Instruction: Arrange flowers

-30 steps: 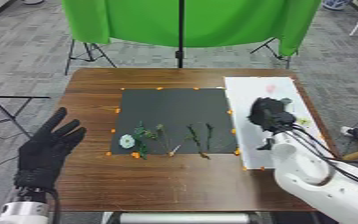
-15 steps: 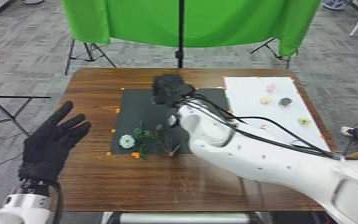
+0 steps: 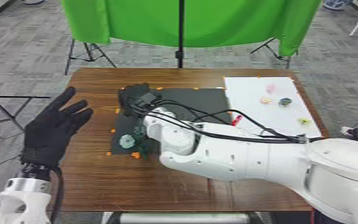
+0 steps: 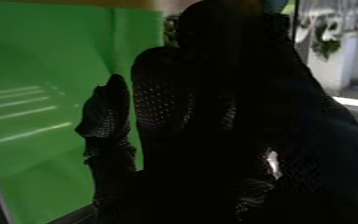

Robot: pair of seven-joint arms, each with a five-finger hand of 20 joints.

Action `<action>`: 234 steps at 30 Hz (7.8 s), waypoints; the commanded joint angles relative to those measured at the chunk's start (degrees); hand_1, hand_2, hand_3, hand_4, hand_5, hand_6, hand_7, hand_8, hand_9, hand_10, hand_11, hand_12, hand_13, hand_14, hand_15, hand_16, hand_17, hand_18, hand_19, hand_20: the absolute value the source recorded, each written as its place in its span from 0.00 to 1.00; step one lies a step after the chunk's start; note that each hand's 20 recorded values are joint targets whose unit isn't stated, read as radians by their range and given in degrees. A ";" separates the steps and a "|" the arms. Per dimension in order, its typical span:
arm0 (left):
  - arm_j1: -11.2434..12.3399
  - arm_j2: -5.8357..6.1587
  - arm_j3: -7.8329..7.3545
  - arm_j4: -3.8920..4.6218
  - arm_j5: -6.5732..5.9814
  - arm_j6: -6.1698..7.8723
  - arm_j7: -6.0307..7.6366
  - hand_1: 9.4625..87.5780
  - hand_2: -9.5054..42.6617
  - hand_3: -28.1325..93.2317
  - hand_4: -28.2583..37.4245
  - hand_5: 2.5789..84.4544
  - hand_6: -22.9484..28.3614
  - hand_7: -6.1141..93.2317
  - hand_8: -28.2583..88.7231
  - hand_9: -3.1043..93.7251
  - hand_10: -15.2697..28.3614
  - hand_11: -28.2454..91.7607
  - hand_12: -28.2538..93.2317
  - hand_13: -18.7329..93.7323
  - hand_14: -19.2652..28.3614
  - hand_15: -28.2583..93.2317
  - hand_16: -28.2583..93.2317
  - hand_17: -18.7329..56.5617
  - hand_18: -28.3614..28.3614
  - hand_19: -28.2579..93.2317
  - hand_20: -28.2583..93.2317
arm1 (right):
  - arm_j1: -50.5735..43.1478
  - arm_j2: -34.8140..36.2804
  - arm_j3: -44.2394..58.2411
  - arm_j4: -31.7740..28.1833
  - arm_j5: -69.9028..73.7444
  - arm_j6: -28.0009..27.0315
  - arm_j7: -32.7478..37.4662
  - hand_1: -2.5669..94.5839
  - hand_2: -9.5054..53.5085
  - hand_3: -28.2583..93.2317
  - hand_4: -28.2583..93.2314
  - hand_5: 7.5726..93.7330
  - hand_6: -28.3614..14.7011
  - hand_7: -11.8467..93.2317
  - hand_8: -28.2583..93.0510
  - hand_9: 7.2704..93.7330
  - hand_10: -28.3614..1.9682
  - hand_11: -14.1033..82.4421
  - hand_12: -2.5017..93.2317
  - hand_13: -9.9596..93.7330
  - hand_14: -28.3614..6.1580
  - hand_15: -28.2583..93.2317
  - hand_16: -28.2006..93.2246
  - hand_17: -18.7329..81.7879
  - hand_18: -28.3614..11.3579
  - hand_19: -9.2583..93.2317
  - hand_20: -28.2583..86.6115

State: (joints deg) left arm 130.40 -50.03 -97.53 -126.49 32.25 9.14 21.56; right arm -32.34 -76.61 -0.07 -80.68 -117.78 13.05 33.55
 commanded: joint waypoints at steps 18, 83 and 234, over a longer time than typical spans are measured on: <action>0.24 2.65 1.13 0.84 -1.87 0.66 0.56 0.18 0.29 0.89 0.03 0.39 0.58 0.18 0.15 0.39 0.80 0.41 0.32 0.37 0.99 0.63 0.16 0.11 0.97 0.68 0.29 | -1.96 0.40 2.21 -0.55 -3.29 -8.26 2.81 0.49 0.00 0.72 0.00 0.68 0.79 0.25 0.12 0.85 0.60 0.52 0.22 0.77 0.61 0.82 0.40 0.46 0.11 0.89 0.68; 8.90 -1.85 2.54 -0.19 -2.07 1.76 5.83 0.18 0.29 0.89 0.03 0.40 0.58 0.18 0.15 0.38 0.80 0.41 0.32 0.37 0.99 0.62 0.16 0.11 0.97 0.68 0.29 | -37.50 49.64 39.93 -15.01 2.80 0.72 19.92 0.46 0.00 0.89 0.00 0.62 0.75 0.28 0.12 0.66 0.54 0.37 0.17 0.68 0.54 0.72 0.33 0.40 0.09 0.80 0.59; 8.07 -5.83 0.77 -0.68 -0.06 0.29 0.49 0.18 0.29 0.90 0.04 0.41 0.60 0.18 0.16 0.39 0.81 0.41 0.32 0.37 0.99 0.63 0.16 0.11 0.97 0.68 0.29 | -14.51 33.01 18.65 0.98 -5.16 -4.89 13.31 0.63 0.00 0.77 0.00 0.90 0.76 0.31 0.23 1.00 0.80 0.28 0.37 0.85 0.80 0.69 0.48 0.51 0.22 0.90 0.64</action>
State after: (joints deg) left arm 137.36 -54.51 -96.22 -126.96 31.53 9.94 22.88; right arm -45.05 -45.25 21.09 -79.78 -120.88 -0.49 47.10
